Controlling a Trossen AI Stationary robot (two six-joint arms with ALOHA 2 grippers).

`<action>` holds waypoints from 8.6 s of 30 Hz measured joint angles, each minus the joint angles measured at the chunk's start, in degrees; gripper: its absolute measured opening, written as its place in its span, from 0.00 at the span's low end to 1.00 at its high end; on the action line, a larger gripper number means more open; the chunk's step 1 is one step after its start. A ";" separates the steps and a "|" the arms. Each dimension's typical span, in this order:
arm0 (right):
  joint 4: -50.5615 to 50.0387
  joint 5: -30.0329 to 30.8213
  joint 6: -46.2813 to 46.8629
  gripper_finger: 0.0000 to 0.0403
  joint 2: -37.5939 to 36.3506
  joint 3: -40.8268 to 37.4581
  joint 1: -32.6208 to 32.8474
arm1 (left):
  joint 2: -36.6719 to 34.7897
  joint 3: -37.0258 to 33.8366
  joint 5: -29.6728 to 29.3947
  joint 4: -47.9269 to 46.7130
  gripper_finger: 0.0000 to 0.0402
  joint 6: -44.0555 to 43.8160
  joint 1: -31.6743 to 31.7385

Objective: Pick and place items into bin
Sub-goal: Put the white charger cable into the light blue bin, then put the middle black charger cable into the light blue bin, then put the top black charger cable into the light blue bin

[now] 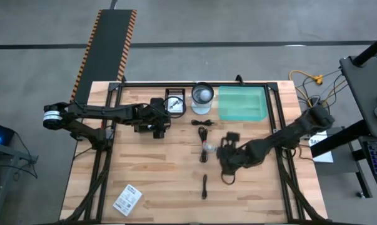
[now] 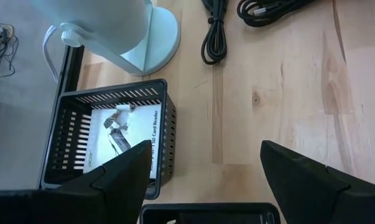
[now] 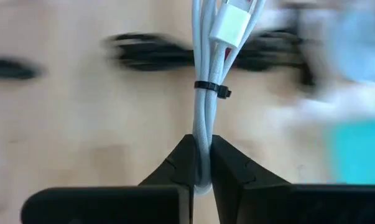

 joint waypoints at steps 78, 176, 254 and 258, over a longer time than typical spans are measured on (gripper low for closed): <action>32.08 -23.65 -52.88 0.35 -2.49 -10.58 -11.50 | 0.00 -0.85 -0.96 0.30 0.70 -0.20 0.00; 32.01 -37.55 -56.84 0.04 20.91 0.11 -19.54 | 0.00 -0.98 -0.92 0.36 0.70 -1.64 0.00; 33.69 -28.33 -40.82 0.54 12.09 -5.76 -38.60 | 0.00 -1.01 -0.94 0.50 0.70 -1.68 0.00; 32.91 -27.90 -42.18 0.53 15.40 -3.16 -38.60 | 0.00 -1.01 -0.94 0.47 0.70 -1.68 0.00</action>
